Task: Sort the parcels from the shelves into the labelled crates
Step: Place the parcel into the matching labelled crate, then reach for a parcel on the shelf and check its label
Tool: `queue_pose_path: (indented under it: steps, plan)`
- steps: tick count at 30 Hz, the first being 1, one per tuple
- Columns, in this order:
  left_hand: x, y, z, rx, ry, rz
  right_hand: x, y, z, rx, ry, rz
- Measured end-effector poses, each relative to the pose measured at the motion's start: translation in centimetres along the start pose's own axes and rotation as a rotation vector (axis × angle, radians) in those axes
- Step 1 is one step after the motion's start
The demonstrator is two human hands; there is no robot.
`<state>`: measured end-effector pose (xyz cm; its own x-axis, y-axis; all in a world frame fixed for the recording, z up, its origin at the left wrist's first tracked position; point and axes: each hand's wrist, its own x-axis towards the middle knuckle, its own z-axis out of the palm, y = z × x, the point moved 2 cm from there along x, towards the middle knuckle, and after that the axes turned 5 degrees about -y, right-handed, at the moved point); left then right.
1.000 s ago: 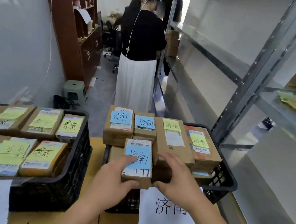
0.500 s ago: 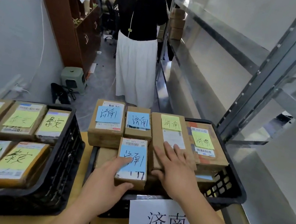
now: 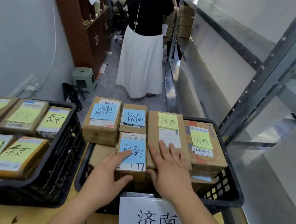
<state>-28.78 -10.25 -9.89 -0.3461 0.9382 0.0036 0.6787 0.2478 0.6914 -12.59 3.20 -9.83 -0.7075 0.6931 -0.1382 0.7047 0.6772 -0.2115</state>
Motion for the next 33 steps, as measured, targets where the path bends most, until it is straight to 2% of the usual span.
queue_pose_path:
  steps: [11, 16, 22, 27, 33]
  plan:
    - [-2.7, 1.1, -1.6, 0.171, -0.037, -0.008, -4.5, -0.6, -1.5, 0.035, 0.038, 0.056]
    - [-3.6, 3.1, -3.4, 0.294, -0.131, 0.129, -8.7, -2.3, -2.2, 0.071, 0.112, 0.190]
    - [-5.1, 4.1, -3.6, 0.495, -0.216, 0.382, -14.7, -4.8, -1.8, 0.109, 0.130, 0.391]
    - [-7.9, 5.7, -2.2, 0.558, -0.309, 0.530, -21.3, -5.9, -0.5, 0.133, 0.115, 0.554]
    - [-12.5, 10.6, 1.3, 0.565, -0.488, 0.686, -31.2, -5.8, 0.9, 0.229, 0.201, 0.736]
